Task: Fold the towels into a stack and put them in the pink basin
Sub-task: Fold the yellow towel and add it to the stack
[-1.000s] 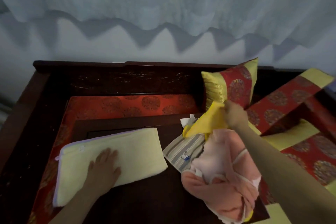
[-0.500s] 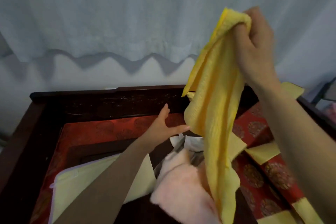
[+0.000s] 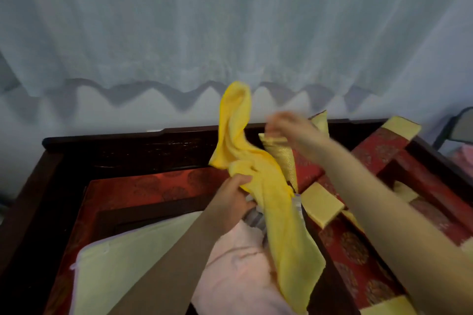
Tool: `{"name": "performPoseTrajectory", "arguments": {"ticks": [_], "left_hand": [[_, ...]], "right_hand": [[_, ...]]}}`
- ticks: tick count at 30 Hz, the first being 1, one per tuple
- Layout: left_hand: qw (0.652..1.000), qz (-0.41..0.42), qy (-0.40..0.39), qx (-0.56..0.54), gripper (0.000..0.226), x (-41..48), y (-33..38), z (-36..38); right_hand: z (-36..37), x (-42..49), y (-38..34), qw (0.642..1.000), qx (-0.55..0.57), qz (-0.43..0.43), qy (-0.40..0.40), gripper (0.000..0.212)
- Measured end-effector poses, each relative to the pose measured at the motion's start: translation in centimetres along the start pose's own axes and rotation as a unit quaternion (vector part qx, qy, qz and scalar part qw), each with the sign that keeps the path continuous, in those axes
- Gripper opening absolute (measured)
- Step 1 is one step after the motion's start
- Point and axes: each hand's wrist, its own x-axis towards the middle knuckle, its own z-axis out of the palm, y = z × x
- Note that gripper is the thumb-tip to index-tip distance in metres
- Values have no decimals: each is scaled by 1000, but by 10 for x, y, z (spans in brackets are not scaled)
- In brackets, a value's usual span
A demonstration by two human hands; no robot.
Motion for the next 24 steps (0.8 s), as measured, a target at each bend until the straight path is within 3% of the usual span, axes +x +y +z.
{"name": "performPoseTrajectory", "arguments": {"ticks": [4,7,10,13,18,24], "left_hand": [[995,33,64,-72,49,-7,18,-26],[992,41,100,-69,38,-12,20,-42],[988,60,132,-56,27,-17,17,-49],[988,65,134,-52,13,-21,18,-50],[980,107,138,92,32,-28,24,-36],[939,167,224,202,15,-32,85,-18]], "right_hand": [[34,-21,89,976,-72,195,-62,41],[58,-34,122,968,-33,241,-64,70],[77,-44,124,994,28,101,38,48],[91,-46,114,993,-26,-28,115,32],[96,-27,92,989,-88,-74,98,33],[68,-6,23,975,-79,-149,144,25]]}}
